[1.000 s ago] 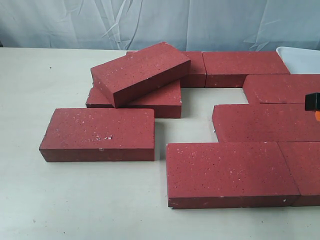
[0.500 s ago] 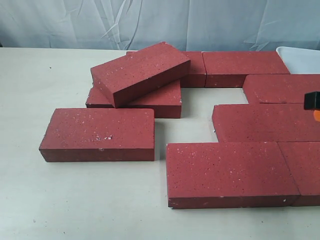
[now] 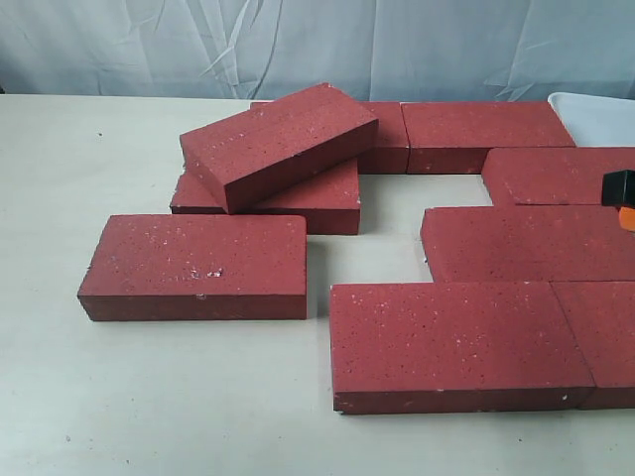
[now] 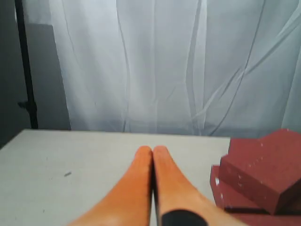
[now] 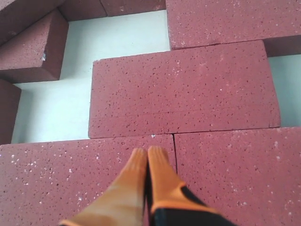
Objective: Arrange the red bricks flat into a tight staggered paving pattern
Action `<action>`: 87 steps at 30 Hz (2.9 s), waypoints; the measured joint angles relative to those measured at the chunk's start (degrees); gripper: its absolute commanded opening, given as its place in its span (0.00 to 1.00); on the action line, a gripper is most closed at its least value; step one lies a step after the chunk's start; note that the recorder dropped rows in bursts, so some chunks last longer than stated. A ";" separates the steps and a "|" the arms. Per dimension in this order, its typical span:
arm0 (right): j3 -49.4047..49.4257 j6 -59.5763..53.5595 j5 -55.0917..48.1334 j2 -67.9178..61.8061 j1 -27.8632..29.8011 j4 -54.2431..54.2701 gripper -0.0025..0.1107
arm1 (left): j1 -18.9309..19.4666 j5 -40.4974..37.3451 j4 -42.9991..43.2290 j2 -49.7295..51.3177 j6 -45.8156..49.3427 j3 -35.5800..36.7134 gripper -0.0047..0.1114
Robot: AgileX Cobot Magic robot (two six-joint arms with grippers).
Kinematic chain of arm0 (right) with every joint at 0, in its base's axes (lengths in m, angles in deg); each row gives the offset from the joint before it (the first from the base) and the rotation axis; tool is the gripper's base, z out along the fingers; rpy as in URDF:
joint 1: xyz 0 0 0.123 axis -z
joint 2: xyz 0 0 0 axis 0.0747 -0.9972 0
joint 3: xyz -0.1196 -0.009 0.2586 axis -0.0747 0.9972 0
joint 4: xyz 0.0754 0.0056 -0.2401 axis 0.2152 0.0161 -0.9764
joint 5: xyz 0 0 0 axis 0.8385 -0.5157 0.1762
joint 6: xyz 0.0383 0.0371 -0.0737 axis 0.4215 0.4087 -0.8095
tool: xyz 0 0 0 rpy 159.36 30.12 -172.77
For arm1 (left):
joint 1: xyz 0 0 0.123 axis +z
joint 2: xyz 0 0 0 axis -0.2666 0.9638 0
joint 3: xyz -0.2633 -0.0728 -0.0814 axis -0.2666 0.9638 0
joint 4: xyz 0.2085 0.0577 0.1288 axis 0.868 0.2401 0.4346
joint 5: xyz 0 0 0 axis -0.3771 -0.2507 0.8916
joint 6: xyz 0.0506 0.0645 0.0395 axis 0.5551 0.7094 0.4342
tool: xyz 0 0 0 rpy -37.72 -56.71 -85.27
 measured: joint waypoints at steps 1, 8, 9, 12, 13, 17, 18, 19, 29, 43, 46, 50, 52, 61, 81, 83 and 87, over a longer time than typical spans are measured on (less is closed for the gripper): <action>0.00 0.00 0.00 0.00 0.00 0.00 0.02 | 0.00 -2.54 0.10 2.18 0.00 -1.66 0.04; 0.00 0.00 0.10 0.00 0.00 0.12 0.02 | 0.00 -21.19 0.84 17.81 0.00 -11.87 0.04; 0.00 0.00 0.10 0.00 0.00 0.12 0.02 | 0.00 -23.33 1.14 19.67 0.00 -12.93 0.04; 0.00 0.00 0.10 0.00 0.00 0.12 0.02 | 0.00 -29.08 1.53 26.65 0.10 -16.01 0.04; 0.00 0.00 0.10 0.00 0.00 0.23 0.02 | 0.00 -30.42 1.53 28.87 0.43 -16.89 0.04; 0.00 0.00 0.22 0.00 0.00 0.46 0.02 | 0.00 -33.72 0.15 36.77 3.71 -19.59 0.04; 0.00 0.00 0.22 0.00 0.00 0.58 0.02 | 0.00 -34.08 -1.20 39.32 4.88 -20.11 0.04; 0.00 0.00 0.22 0.00 0.00 0.71 0.02 | 0.00 -34.33 -2.45 41.00 5.84 -20.44 0.04; 0.00 0.00 0.22 0.00 0.00 2.04 0.02 | -3.37 -33.89 -14.72 54.09 15.76 -24.51 0.04; 0.00 -7.09 1.76 -6.21 0.00 10.27 0.02 | -22.51 -23.71 -18.17 67.86 15.26 -35.82 0.04; 0.00 -7.79 1.42 -6.43 0.00 10.60 0.02 | -23.75 -21.15 -20.08 72.03 15.15 -35.86 0.04; 0.00 -8.04 1.01 -6.43 0.00 10.60 0.02 | -23.90 -17.77 -20.66 74.23 15.15 -35.86 0.04; 0.00 -8.04 0.89 -6.43 0.00 10.60 0.02 | -23.90 -14.91 -20.80 74.36 15.15 -35.86 0.04; 0.00 -8.70 1.08 -6.43 0.00 11.03 0.02 | -23.09 -6.98 -21.09 74.36 15.15 -39.64 0.04; -19.09 -10.46 2.51 -28.83 -3.12 12.50 0.02 | -12.55 -15.66 -21.08 78.13 15.15 -46.24 0.04; -19.66 -11.08 2.51 -30.70 -4.91 12.60 0.02 | -12.55 -15.66 -21.12 79.42 15.15 -46.24 0.04; -20.05 -12.46 2.60 -33.86 -8.96 12.60 0.02 | -12.55 -15.90 -22.34 82.25 15.15 -46.24 0.04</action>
